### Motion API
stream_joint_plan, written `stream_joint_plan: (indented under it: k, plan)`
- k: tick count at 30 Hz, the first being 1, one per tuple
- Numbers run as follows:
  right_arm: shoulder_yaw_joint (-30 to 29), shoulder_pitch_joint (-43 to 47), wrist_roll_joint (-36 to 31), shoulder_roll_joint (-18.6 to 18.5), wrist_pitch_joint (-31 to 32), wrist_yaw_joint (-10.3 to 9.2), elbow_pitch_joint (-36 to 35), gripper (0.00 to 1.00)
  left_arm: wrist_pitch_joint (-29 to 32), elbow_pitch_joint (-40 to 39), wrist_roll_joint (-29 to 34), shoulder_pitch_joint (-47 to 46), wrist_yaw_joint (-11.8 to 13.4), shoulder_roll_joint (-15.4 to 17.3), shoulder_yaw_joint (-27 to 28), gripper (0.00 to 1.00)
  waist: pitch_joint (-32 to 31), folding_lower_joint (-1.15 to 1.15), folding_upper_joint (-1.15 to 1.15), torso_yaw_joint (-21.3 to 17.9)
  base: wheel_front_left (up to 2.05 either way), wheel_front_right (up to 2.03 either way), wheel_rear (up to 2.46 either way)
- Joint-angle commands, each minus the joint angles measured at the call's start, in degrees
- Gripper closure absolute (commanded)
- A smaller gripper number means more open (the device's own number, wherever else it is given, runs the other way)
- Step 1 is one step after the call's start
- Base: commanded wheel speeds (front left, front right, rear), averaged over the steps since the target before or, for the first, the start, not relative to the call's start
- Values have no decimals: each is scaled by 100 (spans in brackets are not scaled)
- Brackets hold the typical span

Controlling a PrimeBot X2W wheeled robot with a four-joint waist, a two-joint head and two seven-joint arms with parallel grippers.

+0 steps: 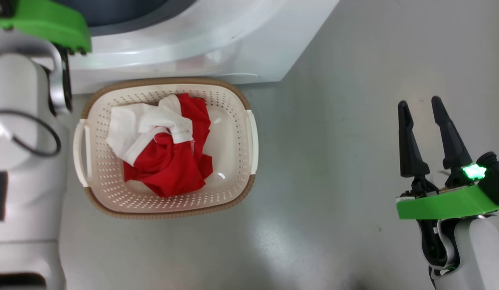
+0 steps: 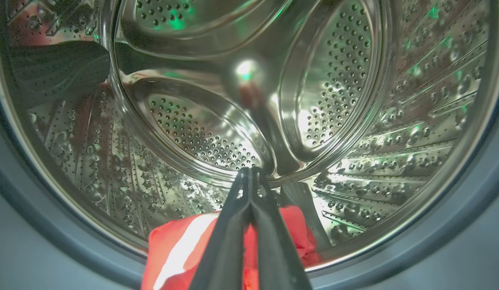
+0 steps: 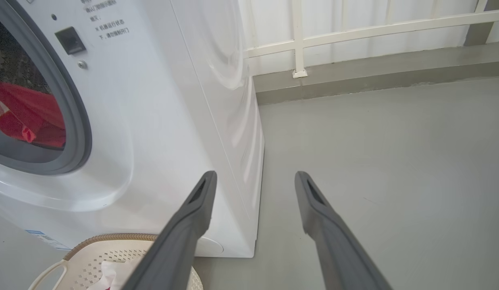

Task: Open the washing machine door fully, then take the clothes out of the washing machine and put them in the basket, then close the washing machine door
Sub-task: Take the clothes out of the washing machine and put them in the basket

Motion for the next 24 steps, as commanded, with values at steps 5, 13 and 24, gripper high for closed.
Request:
stream_joint_plan:
  k: [5, 13, 24]
  plan:
    - [44, 226, -75, 1, -36, 36, -121, 0, -44, -1131, -182, 665, -117, 112, 275, 100, -159, 0, 0, 164, 0, 0, 0]
    - [33, 306, -107, 1, -36, 36, -105, 0, -44, -2144, -288, 1372, -307, -56, 536, 100, -281, 0, 0, 254, 0, 0, 0]
    - [18, 442, -170, 1, -36, 36, -113, 0, -44, -3976, -233, 2537, -497, -363, 841, 100, -409, 0, 0, 319, 0, 0, 0]
